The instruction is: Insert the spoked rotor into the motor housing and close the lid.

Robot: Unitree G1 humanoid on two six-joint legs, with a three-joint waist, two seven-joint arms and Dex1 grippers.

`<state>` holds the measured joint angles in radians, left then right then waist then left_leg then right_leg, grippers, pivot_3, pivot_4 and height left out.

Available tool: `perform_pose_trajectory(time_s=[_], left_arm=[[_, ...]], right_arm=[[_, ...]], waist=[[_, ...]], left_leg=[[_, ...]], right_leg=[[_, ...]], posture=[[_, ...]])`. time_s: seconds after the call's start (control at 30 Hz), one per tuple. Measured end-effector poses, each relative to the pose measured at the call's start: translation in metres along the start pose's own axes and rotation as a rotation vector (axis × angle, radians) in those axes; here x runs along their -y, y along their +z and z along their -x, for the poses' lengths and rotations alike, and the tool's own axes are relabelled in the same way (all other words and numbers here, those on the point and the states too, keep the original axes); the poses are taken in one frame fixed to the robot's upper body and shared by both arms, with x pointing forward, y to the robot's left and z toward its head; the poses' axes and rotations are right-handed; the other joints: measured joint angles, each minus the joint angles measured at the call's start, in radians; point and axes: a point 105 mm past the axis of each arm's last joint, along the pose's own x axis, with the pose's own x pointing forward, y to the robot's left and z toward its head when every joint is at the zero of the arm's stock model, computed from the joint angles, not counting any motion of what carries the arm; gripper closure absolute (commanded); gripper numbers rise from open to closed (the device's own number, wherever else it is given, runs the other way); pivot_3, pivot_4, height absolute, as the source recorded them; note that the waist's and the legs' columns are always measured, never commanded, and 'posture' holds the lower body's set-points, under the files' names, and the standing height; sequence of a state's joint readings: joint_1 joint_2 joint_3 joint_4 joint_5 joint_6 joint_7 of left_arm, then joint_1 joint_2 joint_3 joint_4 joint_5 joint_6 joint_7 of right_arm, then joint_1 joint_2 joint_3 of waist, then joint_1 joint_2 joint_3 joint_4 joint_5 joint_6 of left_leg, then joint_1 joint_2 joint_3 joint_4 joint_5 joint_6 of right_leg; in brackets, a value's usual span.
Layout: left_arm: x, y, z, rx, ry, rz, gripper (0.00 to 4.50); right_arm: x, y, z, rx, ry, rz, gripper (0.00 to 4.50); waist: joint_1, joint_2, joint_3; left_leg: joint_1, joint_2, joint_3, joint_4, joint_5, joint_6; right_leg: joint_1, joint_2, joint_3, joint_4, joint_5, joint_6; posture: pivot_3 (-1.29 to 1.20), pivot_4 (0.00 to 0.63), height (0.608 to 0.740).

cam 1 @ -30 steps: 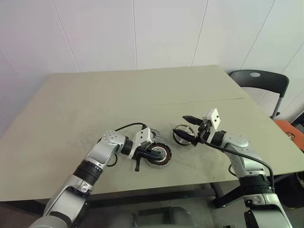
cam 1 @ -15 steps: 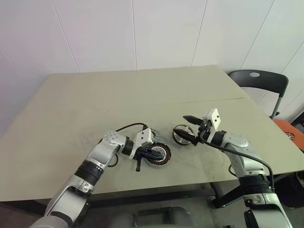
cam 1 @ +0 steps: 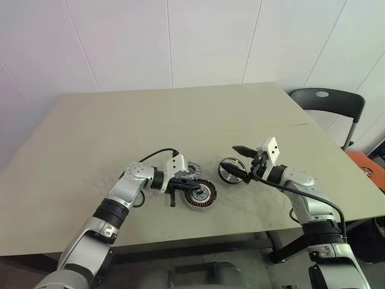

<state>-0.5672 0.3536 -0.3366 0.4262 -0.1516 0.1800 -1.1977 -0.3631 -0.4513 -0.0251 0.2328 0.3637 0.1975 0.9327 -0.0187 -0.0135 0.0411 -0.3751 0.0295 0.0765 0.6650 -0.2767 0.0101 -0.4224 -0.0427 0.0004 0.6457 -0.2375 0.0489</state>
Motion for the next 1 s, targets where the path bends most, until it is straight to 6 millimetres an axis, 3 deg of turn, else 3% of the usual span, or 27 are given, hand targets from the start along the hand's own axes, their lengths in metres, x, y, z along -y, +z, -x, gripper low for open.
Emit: perform_pose_trajectory(time_s=[0.33, 0.57, 1.0], left_arm=[[0.002, 0.001, -0.002, 0.01, -0.008, 0.01, 4.47], [0.026, 0.004, -0.015, 0.021, -0.135, 0.066, 4.47], [0.025, 0.002, -0.011, 0.008, -0.131, 0.04, 4.47]], right_arm=[[0.002, -0.001, -0.001, -0.004, 0.0, 0.005, 0.0], [0.003, -0.003, 0.0, -0.008, -0.003, -0.002, 0.0], [0.005, -0.004, -0.001, -0.012, -0.011, 0.004, 0.0]], waist=[[0.0, 0.0, 0.0], [-0.002, 0.0, 0.0], [-0.002, 0.0, 0.0]], left_leg=[[0.0, 0.0, 0.0, 0.0, 0.0, 0.0], [0.0, 0.0, 0.0, 0.0, 0.0, 0.0], [0.001, 0.0, 0.0, 0.0, 0.0, 0.0]], right_leg=[[0.0, 0.0, 0.0, 0.0, -0.001, 0.001], [0.0, 0.0, 0.0, 0.0, -0.001, 0.001], [0.0, 0.0, 0.0, 0.0, -0.002, 0.001]], posture=[[0.0, 0.0, 0.74], [0.0, 0.0, 0.74], [0.0, 0.0, 0.74]])
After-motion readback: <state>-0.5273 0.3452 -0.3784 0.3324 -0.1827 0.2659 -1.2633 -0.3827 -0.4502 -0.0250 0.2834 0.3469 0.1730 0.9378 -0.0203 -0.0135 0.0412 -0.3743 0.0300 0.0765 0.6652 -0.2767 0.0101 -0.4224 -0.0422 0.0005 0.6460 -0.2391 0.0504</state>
